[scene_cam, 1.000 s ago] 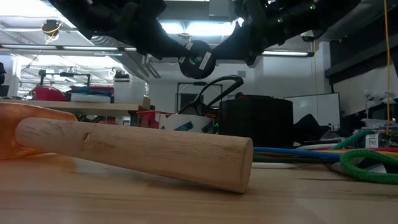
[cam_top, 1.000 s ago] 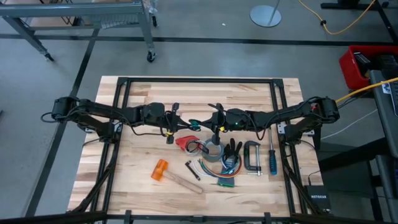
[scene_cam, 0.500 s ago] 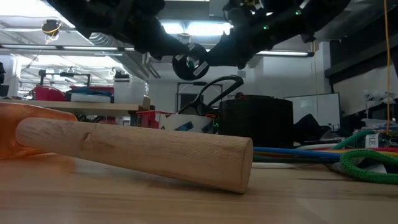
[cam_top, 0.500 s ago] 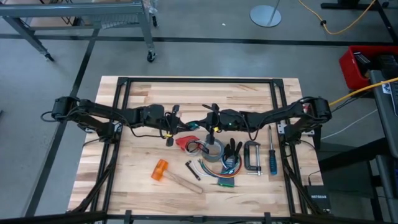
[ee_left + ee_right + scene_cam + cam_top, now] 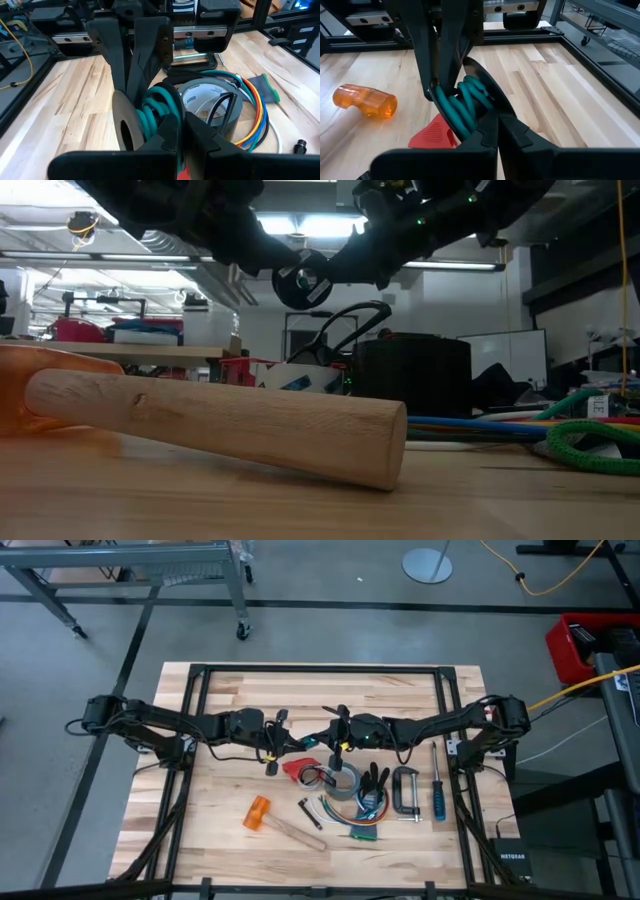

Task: Coil cords
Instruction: Uncoil the green cable wire from the black spool

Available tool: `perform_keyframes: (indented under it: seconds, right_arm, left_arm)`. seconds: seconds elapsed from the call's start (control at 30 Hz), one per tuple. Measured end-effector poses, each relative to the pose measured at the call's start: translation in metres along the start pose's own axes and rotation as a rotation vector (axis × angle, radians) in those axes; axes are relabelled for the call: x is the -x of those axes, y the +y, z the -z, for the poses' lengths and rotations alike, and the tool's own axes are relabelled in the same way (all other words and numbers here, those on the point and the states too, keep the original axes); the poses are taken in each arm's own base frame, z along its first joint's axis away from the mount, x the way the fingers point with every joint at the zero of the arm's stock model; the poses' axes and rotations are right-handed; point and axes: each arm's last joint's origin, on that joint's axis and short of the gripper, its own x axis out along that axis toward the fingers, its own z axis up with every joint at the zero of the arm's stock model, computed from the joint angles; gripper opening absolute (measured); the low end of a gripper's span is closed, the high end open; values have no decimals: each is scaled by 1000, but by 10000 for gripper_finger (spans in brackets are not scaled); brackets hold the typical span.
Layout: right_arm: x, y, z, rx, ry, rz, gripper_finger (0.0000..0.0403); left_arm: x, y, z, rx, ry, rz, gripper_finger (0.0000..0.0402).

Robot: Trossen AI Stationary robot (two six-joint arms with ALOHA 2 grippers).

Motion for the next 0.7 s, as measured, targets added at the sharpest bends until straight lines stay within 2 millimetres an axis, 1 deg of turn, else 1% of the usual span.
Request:
perform_keyframes:
  seconds: [0.4, 0.43, 0.5, 0.57, 0.63, 0.7]
  right_arm:
    - [0, 2, -5, -8, -47, -58, 5]
    - [0, 2, -6, -9, -63, -75, 5]
    - [1, 5, -19, -14, -155, -122, 5]
    - [4, 6, -26, -10, -207, -173, 5]
    - [3, 7, -29, -6, -222, -200, 5]
    - [2, 8, -30, 0, -199, -209, 5]
  left_arm:
    - [0, 0, 0, 0, 5, -1, 1]
    - [0, 0, 1, 0, 6, -4, 1]
    - [-2, 1, -3, -3, -13, -13, 1]
    - [-2, 1, 1, -2, 8, -15, 1]
    - [-2, 2, -1, -4, -4, -19, 1]
    - [-3, 2, 1, -2, 9, -19, 1]
